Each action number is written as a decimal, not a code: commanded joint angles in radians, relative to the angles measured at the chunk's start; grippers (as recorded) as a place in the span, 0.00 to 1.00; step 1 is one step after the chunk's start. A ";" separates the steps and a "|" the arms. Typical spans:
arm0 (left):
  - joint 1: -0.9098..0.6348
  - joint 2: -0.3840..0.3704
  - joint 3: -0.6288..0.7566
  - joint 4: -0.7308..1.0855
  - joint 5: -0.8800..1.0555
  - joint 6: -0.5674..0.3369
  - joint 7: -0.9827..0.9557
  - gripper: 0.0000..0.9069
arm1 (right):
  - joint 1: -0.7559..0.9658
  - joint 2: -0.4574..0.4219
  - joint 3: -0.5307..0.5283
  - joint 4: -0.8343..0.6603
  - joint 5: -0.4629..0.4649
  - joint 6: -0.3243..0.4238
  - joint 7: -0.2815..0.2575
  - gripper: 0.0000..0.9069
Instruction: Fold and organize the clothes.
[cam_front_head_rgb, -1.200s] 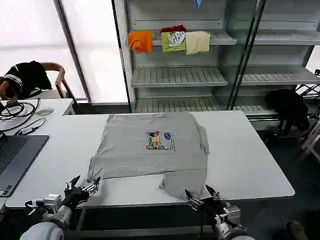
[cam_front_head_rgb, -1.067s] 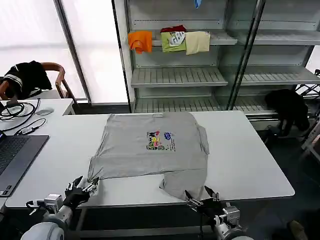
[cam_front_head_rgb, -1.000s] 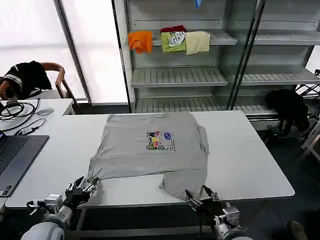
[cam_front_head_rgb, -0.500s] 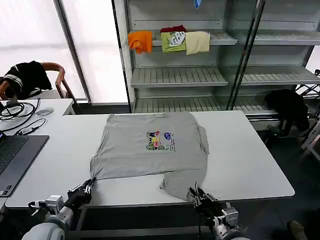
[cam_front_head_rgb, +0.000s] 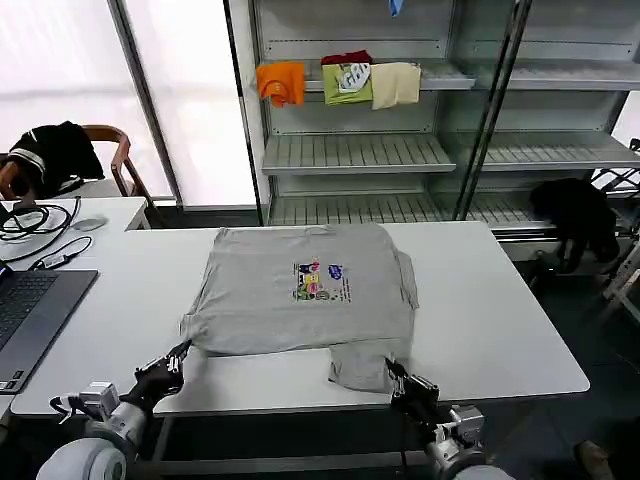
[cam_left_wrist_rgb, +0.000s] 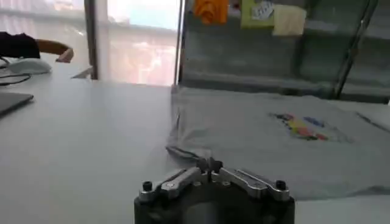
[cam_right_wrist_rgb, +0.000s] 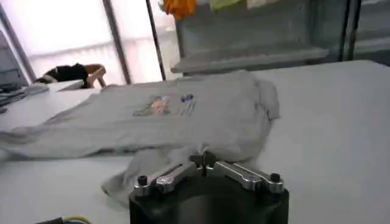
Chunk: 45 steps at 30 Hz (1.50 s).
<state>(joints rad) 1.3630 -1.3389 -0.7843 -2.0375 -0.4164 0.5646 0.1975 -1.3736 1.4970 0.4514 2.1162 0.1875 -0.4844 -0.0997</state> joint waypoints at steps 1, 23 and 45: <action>-0.269 -0.017 0.009 0.127 -0.179 0.012 -0.033 0.00 | 0.285 0.066 0.002 -0.171 -0.005 -0.007 0.024 0.00; -0.486 0.016 0.073 0.488 -0.058 -0.036 -0.036 0.00 | 0.724 0.148 0.001 -0.723 -0.121 -0.001 0.036 0.00; -0.503 0.011 0.102 0.511 0.054 -0.046 -0.035 1.00 | 0.806 0.156 0.006 -0.813 -0.191 0.037 0.023 1.00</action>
<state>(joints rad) 0.8587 -1.3290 -0.6901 -1.5349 -0.4046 0.5305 0.1564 -0.5960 1.6091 0.4560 1.3394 0.0180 -0.4692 -0.0782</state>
